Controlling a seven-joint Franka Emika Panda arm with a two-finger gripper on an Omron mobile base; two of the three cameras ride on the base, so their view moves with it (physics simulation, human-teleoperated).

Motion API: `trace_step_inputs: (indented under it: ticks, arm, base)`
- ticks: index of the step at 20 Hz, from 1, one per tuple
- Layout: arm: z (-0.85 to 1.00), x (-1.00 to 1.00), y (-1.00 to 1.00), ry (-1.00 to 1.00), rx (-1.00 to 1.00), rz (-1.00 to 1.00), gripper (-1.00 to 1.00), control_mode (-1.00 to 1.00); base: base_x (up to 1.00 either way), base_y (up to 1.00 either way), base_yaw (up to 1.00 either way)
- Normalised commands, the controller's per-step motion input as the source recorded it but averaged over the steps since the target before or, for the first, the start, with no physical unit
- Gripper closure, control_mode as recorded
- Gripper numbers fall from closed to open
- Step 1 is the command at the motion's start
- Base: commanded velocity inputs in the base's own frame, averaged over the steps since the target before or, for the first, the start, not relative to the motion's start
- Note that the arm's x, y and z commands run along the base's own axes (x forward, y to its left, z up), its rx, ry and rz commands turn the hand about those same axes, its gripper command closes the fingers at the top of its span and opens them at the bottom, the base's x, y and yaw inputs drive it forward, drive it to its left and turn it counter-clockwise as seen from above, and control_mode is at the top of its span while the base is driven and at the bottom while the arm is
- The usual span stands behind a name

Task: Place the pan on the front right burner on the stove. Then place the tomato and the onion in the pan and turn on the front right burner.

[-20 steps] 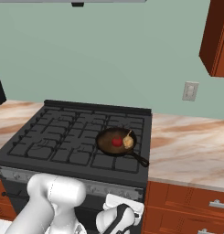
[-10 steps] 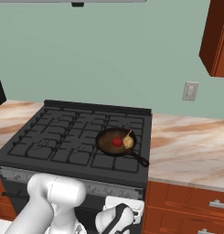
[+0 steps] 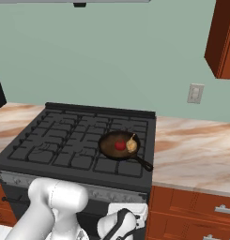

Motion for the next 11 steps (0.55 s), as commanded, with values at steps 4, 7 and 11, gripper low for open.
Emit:
trace_step_inputs:
  ticks: [4,7,11]
  arm:
    - [-0.15,0.0,0.0,0.0,-0.18,0.0,1.0,-1.0]
    - [-0.19,0.0,0.0,0.0,-0.17,0.0,1.0,-1.0]
    - [-0.24,0.0,0.0,0.0,-0.17,0.0,1.0,-1.0]
  base:
    - [0.0,0.0,0.0]
    - [0.0,0.0,0.0]
    - [0.0,0.0,0.0]
